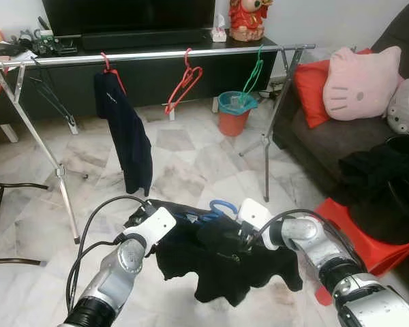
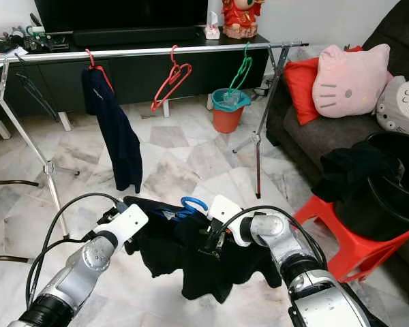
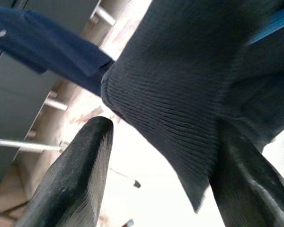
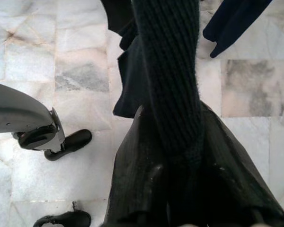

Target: Hang hanger

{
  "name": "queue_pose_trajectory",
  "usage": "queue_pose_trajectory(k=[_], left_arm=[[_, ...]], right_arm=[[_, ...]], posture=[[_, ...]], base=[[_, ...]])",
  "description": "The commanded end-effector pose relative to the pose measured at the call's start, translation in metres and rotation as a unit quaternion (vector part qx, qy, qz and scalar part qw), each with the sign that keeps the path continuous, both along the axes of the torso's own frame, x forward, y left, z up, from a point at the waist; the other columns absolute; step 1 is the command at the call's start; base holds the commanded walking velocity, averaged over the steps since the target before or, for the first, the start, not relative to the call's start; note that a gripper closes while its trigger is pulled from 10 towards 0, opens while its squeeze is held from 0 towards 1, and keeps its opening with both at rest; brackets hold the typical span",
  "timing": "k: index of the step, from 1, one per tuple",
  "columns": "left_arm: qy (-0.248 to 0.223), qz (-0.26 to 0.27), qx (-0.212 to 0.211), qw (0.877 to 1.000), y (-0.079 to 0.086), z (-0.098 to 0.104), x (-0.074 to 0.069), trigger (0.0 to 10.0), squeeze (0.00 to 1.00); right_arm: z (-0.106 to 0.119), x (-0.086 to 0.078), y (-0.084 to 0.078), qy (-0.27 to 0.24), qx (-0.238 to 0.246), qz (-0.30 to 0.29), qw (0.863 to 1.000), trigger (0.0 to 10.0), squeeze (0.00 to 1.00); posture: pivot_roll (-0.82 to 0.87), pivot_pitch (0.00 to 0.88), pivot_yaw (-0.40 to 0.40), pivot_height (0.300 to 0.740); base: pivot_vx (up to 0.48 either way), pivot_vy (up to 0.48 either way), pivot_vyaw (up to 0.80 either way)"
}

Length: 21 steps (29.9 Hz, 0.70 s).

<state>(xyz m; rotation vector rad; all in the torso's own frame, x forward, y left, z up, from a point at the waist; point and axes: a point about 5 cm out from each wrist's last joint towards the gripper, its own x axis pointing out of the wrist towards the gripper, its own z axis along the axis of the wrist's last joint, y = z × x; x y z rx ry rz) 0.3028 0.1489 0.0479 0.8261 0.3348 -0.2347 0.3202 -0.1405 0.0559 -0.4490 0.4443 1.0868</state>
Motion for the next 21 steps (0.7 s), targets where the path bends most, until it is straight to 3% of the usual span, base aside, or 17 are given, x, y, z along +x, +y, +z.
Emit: queue_pose_trajectory(k=[1, 2, 3, 12, 21], left_arm=[[-0.002, 0.022, 0.002, 1.0, 0.003, 0.0, 0.004, 8.6, 0.0], [-0.005, 0.029, -0.005, 1.0, 0.003, 0.001, 0.005, 1.3, 0.0], [-0.007, 0.03, -0.009, 0.999, 0.003, 0.001, 0.006, 0.0, 0.0], [-0.013, 0.035, -0.006, 0.999, 0.009, 0.005, 0.009, 0.0, 0.0], [-0.012, 0.066, -0.015, 0.998, 0.025, 0.007, 0.009, 0.0, 0.0]], right_arm=[[0.012, 0.006, 0.003, -0.025, 0.02, 0.008, 0.999, 0.0, 0.0], [0.012, 0.005, 0.002, -0.024, 0.02, 0.01, 0.999, 0.0, 0.0], [0.012, 0.005, 0.002, -0.024, 0.019, 0.011, 0.999, 0.0, 0.0], [0.011, 0.004, -0.001, -0.019, 0.013, 0.016, 1.0, 0.0, 0.0], [0.007, 0.002, -0.004, -0.011, 0.005, 0.014, 1.0, 0.0, 0.0]], posture=[[0.04, 0.0, -0.078, 0.74], [0.04, 0.0, -0.078, 0.74], [0.04, 0.0, -0.078, 0.74], [0.04, 0.0, -0.085, 0.74], [0.05, 0.0, -0.092, 0.74]], base=[[0.0, 0.0, 0.0], [0.0, 0.0, 0.0], [0.0, 0.0, 0.0], [0.0, 0.0, 0.0], [0.0, 0.0, 0.0]])
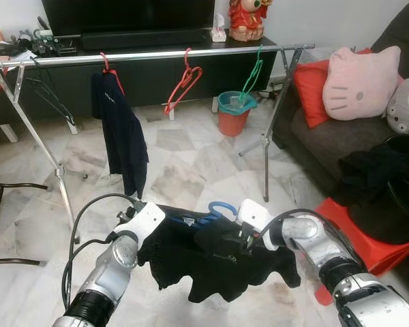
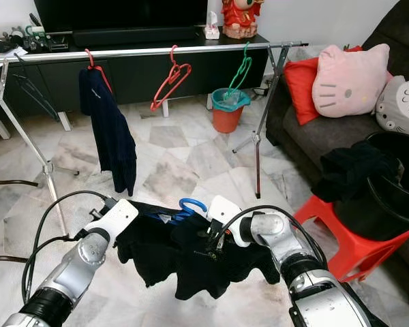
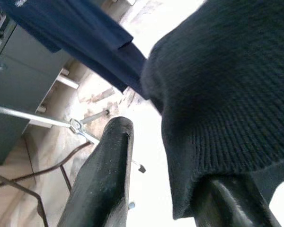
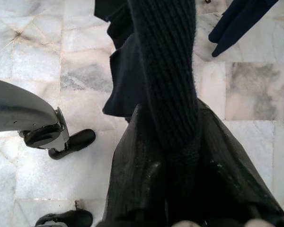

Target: Hang hanger

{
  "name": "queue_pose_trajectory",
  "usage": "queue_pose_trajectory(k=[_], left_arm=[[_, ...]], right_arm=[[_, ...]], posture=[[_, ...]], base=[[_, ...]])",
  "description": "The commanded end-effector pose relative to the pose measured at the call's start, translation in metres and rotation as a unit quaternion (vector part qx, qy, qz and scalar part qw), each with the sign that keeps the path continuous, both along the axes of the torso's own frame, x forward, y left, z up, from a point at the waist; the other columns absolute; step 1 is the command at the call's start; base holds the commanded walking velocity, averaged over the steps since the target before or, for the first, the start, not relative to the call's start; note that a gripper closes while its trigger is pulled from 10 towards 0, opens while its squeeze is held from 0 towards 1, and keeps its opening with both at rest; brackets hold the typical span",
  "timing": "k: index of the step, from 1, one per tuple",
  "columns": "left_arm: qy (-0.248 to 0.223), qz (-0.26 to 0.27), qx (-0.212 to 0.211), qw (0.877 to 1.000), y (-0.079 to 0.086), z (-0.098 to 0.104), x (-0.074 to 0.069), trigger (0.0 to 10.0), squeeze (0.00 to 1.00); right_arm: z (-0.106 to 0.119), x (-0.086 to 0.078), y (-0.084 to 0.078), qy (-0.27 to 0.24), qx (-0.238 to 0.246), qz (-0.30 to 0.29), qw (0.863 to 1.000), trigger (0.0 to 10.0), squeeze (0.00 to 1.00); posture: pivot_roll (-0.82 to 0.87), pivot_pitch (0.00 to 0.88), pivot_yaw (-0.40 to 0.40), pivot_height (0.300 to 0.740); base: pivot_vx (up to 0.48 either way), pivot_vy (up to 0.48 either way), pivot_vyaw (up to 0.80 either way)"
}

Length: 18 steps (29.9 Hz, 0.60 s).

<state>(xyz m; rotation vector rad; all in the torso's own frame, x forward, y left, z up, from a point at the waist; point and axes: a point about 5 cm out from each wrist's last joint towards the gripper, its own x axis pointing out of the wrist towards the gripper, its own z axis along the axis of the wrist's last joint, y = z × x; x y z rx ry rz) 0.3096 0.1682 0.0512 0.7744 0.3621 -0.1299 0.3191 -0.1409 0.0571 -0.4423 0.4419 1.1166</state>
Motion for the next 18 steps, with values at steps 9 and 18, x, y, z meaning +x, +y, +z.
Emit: queue_pose_trajectory(k=[9, 18], left_arm=[[-0.001, 0.008, -0.004, 1.0, 0.007, 0.003, 0.002, 0.0, 0.0], [-0.046, 0.103, -0.025, 0.993, 0.033, 0.02, 0.014, 0.0, 0.0]], right_arm=[[0.005, 0.001, -0.001, -0.012, -0.005, 0.017, 1.0, 0.0, 0.0], [-0.004, -0.012, -0.018, 0.017, -0.051, 0.073, 0.996, 0.0, 0.0]], posture=[[0.06, 0.0, -0.092, 0.74], [0.06, 0.0, -0.096, 0.74]], base=[[0.0, 0.0, 0.0], [0.0, 0.0, 0.0]])
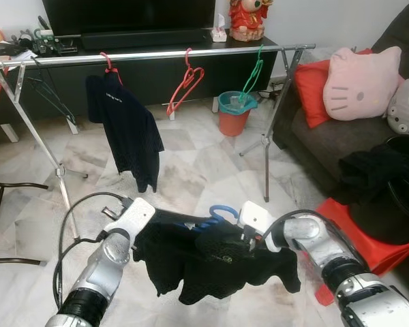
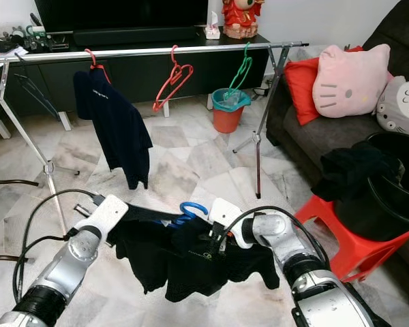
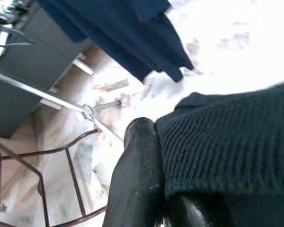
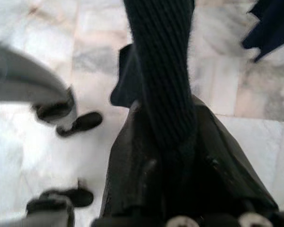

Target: Hang hanger

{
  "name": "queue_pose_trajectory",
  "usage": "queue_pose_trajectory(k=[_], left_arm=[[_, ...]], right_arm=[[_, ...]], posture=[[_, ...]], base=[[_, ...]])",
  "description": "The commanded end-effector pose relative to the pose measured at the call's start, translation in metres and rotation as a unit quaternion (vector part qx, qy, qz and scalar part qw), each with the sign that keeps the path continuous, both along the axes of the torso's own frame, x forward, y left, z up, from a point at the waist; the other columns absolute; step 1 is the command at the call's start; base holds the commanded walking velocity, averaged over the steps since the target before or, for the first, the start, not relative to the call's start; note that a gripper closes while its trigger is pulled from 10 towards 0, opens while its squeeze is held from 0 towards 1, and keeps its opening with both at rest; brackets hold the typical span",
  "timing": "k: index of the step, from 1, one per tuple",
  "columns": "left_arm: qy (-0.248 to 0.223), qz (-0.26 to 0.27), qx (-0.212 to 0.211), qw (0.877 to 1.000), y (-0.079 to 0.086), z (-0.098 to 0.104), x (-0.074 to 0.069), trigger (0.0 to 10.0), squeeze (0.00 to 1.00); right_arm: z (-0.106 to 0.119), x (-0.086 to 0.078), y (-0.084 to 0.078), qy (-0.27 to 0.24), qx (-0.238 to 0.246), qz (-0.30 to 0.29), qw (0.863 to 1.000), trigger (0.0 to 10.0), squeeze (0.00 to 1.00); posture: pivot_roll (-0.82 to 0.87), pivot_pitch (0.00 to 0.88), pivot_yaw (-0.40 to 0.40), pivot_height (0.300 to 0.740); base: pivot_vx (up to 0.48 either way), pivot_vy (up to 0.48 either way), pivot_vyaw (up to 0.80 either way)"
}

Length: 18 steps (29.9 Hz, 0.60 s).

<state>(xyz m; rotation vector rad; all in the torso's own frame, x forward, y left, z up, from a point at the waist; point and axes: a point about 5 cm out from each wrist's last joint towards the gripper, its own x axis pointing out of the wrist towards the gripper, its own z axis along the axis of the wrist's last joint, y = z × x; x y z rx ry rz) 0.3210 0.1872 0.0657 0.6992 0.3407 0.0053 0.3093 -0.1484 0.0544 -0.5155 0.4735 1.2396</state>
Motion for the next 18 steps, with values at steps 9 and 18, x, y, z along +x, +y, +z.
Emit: queue_pose_trajectory(k=[9, 18], left_arm=[[0.071, 0.009, -0.004, 0.997, 0.023, -0.012, 0.0, 0.0, 0.0], [0.139, -0.205, -0.063, 0.967, -0.005, -0.021, -0.021, 10.0, 0.27]], right_arm=[[-0.003, -0.01, -0.029, 0.016, -0.031, 0.014, 0.999, 0.0, 0.0], [-0.001, -0.012, -0.025, 0.022, -0.013, 0.027, 0.999, 0.0, 0.0]], posture=[[0.05, 0.0, -0.092, 0.74], [0.05, 0.0, -0.095, 0.74]], base=[[0.0, 0.0, 0.0], [0.0, 0.0, 0.0]])
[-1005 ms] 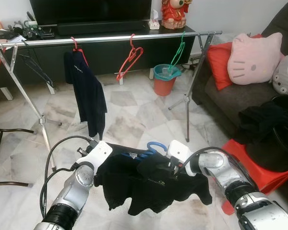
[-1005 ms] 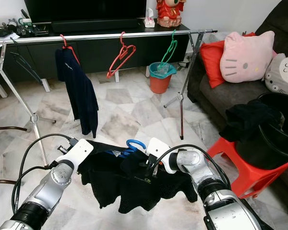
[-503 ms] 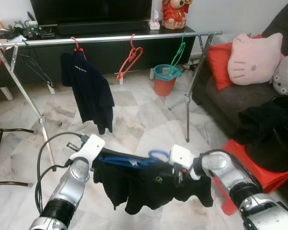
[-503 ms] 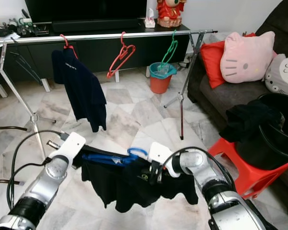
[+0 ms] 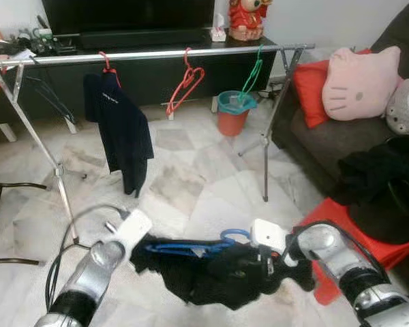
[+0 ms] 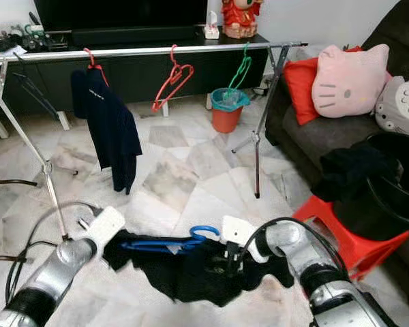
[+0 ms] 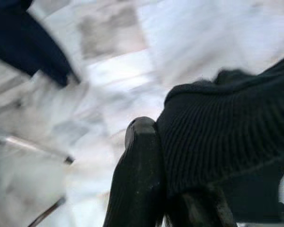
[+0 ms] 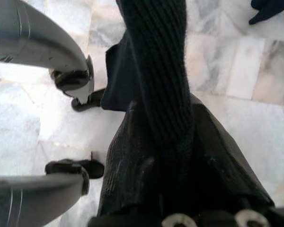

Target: Hang hanger

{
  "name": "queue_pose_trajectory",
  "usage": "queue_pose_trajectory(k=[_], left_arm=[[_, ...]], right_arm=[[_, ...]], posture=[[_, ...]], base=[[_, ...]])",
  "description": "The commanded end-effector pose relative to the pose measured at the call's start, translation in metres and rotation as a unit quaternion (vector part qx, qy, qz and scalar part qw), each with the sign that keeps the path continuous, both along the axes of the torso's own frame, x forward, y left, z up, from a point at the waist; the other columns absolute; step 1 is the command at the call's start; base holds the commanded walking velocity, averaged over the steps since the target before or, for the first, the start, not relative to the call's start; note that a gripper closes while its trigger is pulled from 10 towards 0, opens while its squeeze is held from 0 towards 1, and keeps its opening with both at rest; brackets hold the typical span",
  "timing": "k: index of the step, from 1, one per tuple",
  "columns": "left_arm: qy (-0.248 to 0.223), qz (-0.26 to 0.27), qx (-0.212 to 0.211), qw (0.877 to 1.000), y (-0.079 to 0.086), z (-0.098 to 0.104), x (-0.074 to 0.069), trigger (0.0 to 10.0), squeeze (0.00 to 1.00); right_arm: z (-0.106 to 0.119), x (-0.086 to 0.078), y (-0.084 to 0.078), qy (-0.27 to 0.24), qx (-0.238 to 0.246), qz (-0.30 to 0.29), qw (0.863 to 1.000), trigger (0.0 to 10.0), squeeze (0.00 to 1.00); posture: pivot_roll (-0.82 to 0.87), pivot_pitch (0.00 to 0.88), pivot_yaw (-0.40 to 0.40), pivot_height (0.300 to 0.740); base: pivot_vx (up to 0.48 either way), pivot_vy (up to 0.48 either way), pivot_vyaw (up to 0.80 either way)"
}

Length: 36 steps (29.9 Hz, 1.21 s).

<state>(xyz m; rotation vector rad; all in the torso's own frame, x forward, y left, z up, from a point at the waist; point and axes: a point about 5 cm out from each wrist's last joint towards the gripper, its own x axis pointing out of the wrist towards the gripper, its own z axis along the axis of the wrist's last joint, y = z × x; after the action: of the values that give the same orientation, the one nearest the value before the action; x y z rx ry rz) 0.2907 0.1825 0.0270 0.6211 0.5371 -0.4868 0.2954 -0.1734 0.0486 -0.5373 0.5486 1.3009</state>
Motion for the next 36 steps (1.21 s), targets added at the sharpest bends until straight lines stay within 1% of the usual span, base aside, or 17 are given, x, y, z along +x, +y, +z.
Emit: queue_pose_trajectory(k=[1, 2, 5, 8, 10, 14, 17, 19, 20, 21, 22, 23, 24, 28, 31, 32, 36], left_arm=[[-0.034, -0.022, -0.008, 0.999, 0.0, 0.017, 0.009, 10.0, 0.27], [-0.035, -0.031, -0.014, 0.999, 0.004, 0.021, 0.01, 10.0, 1.0], [-0.026, -0.056, -0.039, 0.997, 0.009, 0.031, 0.01, 10.0, 1.0], [-0.022, -0.072, -0.041, 0.996, 0.011, 0.036, 0.009, 10.0, 1.0], [-0.006, -0.102, -0.038, 0.994, 0.013, 0.037, 0.006, 10.0, 1.0], [-0.005, -0.109, -0.043, 0.993, 0.017, 0.042, 0.006, 10.0, 1.0], [-0.033, -0.095, -0.035, 0.994, 0.024, 0.053, 0.011, 10.0, 1.0], [-0.027, -0.109, -0.058, 0.992, 0.022, 0.057, 0.009, 10.0, 1.0], [-0.026, -0.11, -0.082, 0.99, 0.022, 0.061, 0.008, 10.0, 1.0], [-0.029, -0.116, -0.161, 0.98, 0.016, 0.074, 0.007, 10.0, 1.0], [-0.029, -0.116, -0.161, 0.98, 0.016, 0.074, 0.007, 10.0, 1.0], [-0.024, -0.128, -0.212, 0.968, 0.012, 0.083, 0.004, 10.0, 1.0], [-0.007, -0.157, -0.234, 0.959, 0.006, 0.087, -0.001, 10.0, 1.0], [0.011, -0.187, -0.249, 0.95, -0.001, 0.089, -0.008, 10.0, 1.0], [0.065, -0.242, -0.232, 0.94, -0.013, 0.083, -0.022, 10.0, 1.0], [0.098, -0.275, -0.224, 0.93, -0.021, 0.078, -0.032, 10.0, 1.0], [0.099, -0.288, -0.218, 0.927, -0.04, 0.073, -0.033, 10.0, 1.0]], right_arm=[[0.005, 0.002, 0.0, -0.009, 0.013, 0.0, 1.0, 0.0, 0.0], [0.004, 0.0, 0.001, -0.004, 0.012, 0.008, 1.0, 0.0, 0.0], [0.004, -0.001, 0.004, 0.001, 0.016, 0.017, 1.0, 0.0, 0.0], [0.004, -0.002, 0.005, 0.008, 0.02, 0.025, 0.999, 0.0, 0.0], [0.003, -0.006, 0.005, 0.021, 0.019, 0.045, 0.999, 0.0, 0.0], [0.003, -0.007, 0.004, 0.024, 0.022, 0.046, 0.998, 0.0, 0.0], [0.003, -0.009, 0.004, 0.03, 0.024, 0.05, 0.998, 0.0, 0.0], [0.003, -0.01, 0.005, 0.035, 0.025, 0.056, 0.998, 0.0, 0.0], [0.002, -0.011, 0.005, 0.036, 0.026, 0.058, 0.997, 0.0, 0.0], [0.002, -0.011, 0.005, 0.038, 0.027, 0.059, 0.997, 0.0, 0.0], [0.002, -0.011, 0.005, 0.038, 0.027, 0.059, 0.997, 0.0, 0.0], [0.002, -0.012, 0.006, 0.038, 0.027, 0.06, 0.997, 0.0, 0.0], [0.001, -0.012, 0.006, 0.039, 0.025, 0.062, 0.997, 0.0, 0.0], [0.001, -0.012, 0.007, 0.04, 0.025, 0.062, 0.997, 0.0, 0.0], [0.001, -0.011, 0.009, 0.035, 0.024, 0.06, 0.997, 0.0, 0.0], [0.001, -0.01, 0.011, 0.031, 0.024, 0.06, 0.997, 0.0, 0.0], [0.007, -0.006, 0.018, 0.02, 0.035, 0.065, 0.997, 0.0, 0.0]], posture=[[0.05, 0.0, -0.095, 0.74], [0.05, 0.0, -0.095, 0.74], [0.05, 0.0, -0.097, 0.74], [0.05, 0.0, -0.1, 0.74], [0.05, 0.0, -0.103, 0.74], [0.05, 0.0, -0.102, 0.74], [0.05, 0.0, -0.102, 0.74], [0.05, 0.0, -0.102, 0.74], [0.05, 0.0, -0.102, 0.74], [0.05, 0.0, -0.104, 0.74], [0.05, 0.0, -0.104, 0.74], [0.05, 0.0, -0.104, 0.74], [0.05, 0.0, -0.104, 0.74], [0.05, 0.0, -0.104, 0.74], [0.06, 0.0, -0.107, 0.74], [0.06, 0.0, -0.107, 0.74], [0.05, 0.0, -0.104, 0.74]], base=[[0.0, 0.0, 0.0], [0.0, 0.0, 0.0], [0.0, 0.0, 0.0], [0.0, 0.0, 0.0], [0.0, 0.0, 0.0], [0.0, 0.0, 0.0], [0.0, 0.0, 0.0], [0.0, 0.0, 0.0], [0.0, 0.0, 0.0], [0.0, 0.0, 0.0], [0.0, 0.0, 0.0], [0.0, 0.0, 0.0], [0.0, 0.0, 0.0], [0.0, 0.0, 0.0], [0.0, 0.0, 0.0], [0.0, 0.0, 0.0], [0.0, 0.0, 0.0]])
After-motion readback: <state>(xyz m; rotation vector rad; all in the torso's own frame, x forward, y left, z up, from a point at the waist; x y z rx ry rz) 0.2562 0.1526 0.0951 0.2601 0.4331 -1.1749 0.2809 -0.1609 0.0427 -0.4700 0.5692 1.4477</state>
